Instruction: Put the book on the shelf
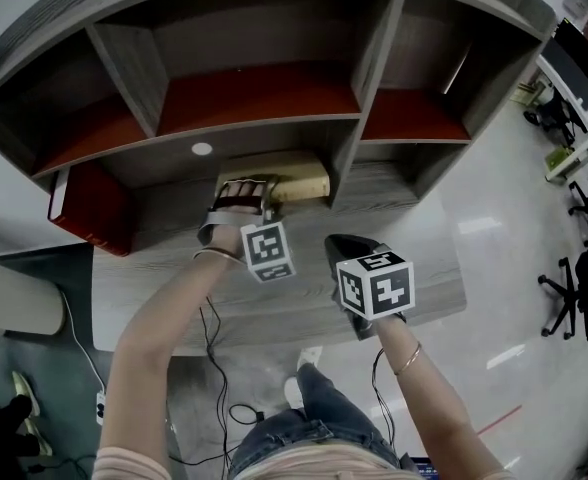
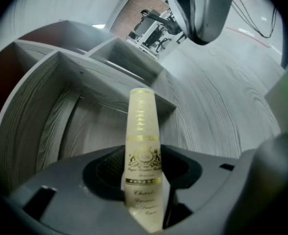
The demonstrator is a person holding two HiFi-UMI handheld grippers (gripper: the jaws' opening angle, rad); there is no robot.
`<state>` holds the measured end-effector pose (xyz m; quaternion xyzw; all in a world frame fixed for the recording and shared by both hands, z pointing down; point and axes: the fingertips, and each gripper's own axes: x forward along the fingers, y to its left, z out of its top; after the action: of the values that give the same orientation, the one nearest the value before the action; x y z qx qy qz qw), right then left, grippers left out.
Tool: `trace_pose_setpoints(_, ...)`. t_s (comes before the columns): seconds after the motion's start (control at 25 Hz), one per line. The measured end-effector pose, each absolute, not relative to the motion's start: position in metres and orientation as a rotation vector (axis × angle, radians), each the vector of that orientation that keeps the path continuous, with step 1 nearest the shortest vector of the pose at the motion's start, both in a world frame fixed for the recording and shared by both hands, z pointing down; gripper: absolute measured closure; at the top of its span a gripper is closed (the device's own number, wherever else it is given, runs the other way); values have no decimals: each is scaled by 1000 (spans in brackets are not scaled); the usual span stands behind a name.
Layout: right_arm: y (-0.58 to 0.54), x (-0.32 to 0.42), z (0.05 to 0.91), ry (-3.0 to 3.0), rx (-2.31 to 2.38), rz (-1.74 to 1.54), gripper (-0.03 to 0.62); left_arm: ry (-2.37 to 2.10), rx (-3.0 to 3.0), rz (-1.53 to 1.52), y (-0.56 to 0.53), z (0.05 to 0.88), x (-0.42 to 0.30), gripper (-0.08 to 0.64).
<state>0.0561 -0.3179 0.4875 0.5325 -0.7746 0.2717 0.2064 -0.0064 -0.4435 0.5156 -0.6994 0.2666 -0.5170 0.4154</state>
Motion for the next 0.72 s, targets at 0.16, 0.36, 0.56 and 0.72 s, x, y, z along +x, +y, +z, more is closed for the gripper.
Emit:
trace_pose_setpoints(0.16, -324, 57, 496, -2142, 1466, 762, 583, 671, -1744, -1308, -449, 524, -3, 345)
trace_pose_setpoints(0.36, -327, 60, 504, -2128, 1457, 774, 583, 647, -1737, -1328, -451, 537, -2, 345)
trace_pose_setpoints(0.56, -327, 61, 507, -2124, 1448, 784, 583, 630, -1731, -1347, -451, 550, -2, 344)
trace_pose_setpoints(0.72, -328, 64, 510, -2120, 1442, 787, 583, 634, -1727, -1339, -452, 553, 0, 344)
